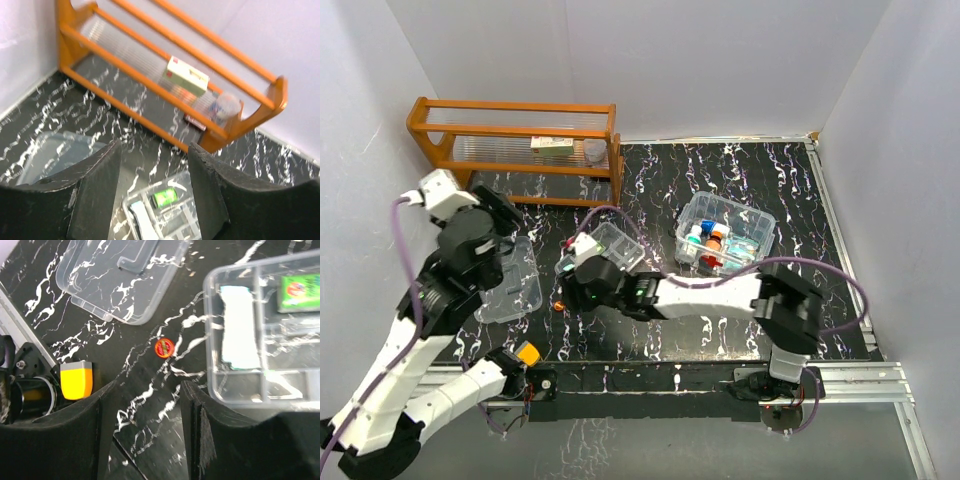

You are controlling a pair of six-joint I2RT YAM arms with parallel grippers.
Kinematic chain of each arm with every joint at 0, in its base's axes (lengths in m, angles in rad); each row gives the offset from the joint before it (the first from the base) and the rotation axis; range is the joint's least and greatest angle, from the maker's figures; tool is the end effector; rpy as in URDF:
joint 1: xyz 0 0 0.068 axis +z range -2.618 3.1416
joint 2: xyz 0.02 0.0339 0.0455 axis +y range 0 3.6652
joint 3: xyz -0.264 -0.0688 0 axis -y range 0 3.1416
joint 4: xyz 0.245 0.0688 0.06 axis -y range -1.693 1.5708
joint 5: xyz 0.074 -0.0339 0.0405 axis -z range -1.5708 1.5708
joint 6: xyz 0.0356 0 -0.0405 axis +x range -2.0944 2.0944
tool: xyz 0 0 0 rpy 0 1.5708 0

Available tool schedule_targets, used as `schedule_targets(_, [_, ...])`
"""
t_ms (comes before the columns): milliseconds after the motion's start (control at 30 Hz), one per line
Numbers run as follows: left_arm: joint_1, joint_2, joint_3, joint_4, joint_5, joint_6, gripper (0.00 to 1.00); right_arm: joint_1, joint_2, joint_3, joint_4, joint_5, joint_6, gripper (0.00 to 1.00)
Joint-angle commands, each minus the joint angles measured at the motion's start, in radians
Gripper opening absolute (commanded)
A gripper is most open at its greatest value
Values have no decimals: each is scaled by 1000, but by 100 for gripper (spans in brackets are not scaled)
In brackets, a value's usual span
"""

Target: Organize the medicine kit

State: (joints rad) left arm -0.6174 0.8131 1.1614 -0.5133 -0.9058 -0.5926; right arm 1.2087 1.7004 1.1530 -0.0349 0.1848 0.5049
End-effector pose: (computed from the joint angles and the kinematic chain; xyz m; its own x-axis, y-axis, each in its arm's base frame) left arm 0.1329 -0.0600 0.4295 0.0429 -0.4531 -0.8904 -0.3035 0.8432 -0.4437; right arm 0.1427 0.3583 0.2391 -0.5889 -0.2123 -0.7799 -0.6627 0.6791 0.3156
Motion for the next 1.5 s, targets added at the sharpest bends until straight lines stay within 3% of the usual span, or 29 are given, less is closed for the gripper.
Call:
schedule_targets(0, [4, -68, 67, 29, -93, 194, 54, 51, 161, 174, -38, 36, -57, 50])
schedule_targets(233, [3, -129, 63, 38, -64, 260, 56, 74, 359, 373, -162, 82, -108, 57])
schedule_targets(367, [3, -144, 63, 30, -42, 258, 57, 75, 455, 501, -294, 101, -159, 55])
schedule_targets(667, [4, -157, 45, 28, -39, 257, 59, 77, 557, 613, -371, 182, -191, 52])
schedule_targets(1067, [3, -149, 41, 16, -33, 243, 60, 77, 600, 634, -369, 152, -184, 37])
schedule_targets(1200, [3, -147, 44, 16, -34, 245, 60, 76, 585, 622, -367, 141, -169, 37])
schedule_targets(1333, [4, -144, 44, 18, -34, 245, 60, 76, 565, 602, -367, 132, -145, 45])
schedule_targets(1467, [3, -144, 43, 12, -30, 234, 60, 75, 565, 563, -370, 113, -97, 40])
